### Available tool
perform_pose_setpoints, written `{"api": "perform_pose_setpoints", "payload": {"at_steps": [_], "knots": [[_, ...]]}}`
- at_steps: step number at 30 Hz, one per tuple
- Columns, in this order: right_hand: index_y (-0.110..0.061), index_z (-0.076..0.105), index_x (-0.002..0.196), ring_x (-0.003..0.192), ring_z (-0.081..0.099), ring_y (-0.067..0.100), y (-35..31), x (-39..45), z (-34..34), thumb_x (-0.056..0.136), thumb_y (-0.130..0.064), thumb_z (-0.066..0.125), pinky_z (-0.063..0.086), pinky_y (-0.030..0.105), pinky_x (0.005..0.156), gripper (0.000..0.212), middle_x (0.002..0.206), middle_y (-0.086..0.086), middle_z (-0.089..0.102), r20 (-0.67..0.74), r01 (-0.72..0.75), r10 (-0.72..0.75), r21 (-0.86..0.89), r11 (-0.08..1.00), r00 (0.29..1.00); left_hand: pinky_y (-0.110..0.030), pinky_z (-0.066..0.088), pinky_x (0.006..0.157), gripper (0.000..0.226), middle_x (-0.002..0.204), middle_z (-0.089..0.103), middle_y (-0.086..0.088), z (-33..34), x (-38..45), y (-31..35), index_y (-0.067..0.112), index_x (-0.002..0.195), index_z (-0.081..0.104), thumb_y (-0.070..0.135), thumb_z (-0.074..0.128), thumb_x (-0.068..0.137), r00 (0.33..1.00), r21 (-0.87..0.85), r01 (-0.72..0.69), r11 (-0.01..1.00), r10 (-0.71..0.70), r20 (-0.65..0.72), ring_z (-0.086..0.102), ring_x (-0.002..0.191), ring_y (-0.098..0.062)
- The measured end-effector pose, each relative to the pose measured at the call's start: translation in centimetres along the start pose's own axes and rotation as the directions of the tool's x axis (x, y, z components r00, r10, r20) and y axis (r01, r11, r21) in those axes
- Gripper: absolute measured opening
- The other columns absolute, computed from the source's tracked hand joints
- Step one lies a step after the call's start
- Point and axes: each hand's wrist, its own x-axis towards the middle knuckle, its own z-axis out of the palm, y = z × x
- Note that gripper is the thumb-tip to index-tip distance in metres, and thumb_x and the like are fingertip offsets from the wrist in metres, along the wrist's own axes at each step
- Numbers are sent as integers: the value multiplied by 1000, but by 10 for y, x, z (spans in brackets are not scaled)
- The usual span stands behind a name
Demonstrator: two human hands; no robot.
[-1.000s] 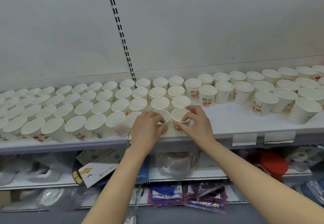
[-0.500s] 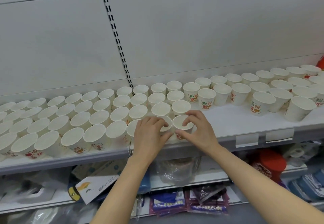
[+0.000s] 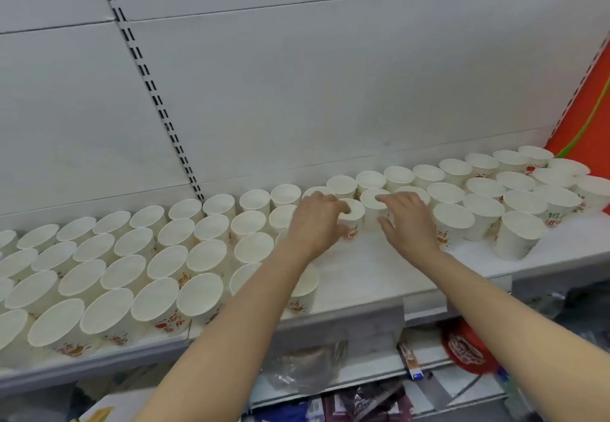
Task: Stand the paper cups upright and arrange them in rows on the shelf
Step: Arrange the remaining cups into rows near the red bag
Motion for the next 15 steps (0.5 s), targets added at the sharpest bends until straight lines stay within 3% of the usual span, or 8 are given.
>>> {"api": "perform_pose_setpoints", "payload": {"at_steps": [2,5,9,12,15], "knots": [[-12,66,111,103,55,32,16,16,6,72,-13,77,40,39,86,40,104,6,68,96,75,-70,-53,996,993,-37,37,92,38,118,64,-3,14,21,9,26,121,63,40,64,86,996,93,-20,995,12,90,50,110,-27],[-18,70,100,98,59,28,25,29,14,75,-22,76,30,37,84,26,95,1,71,192,135,-118,-80,988,974,-35,34,83,22,100,69,-4,26,25,8,26,100,69,41,58,88,992,173,3,985,-25,126,53,102,-26],[-22,70,75,71,61,23,38,22,12,73,-22,71,27,32,76,3,66,-5,65,131,255,-247,-45,966,960,-30,28,73,17,86,69,2,29,3,3,24,86,69,36,57,87,994,136,-2,991,-13,112,55,91,-23],[-22,70,75,67,59,19,44,4,4,72,-26,66,30,30,76,6,64,-9,62,65,317,-321,74,946,945,-30,33,80,17,91,70,6,23,-14,5,26,91,69,36,55,88,993,111,-38,993,26,115,54,94,-19],[-25,71,79,73,58,12,41,-4,-5,77,-47,64,34,30,79,23,70,-14,64,57,304,-315,149,941,947,-28,38,84,29,96,69,12,15,-19,9,31,98,69,55,59,84,992,17,-54,998,52,119,55,95,-11]]}}
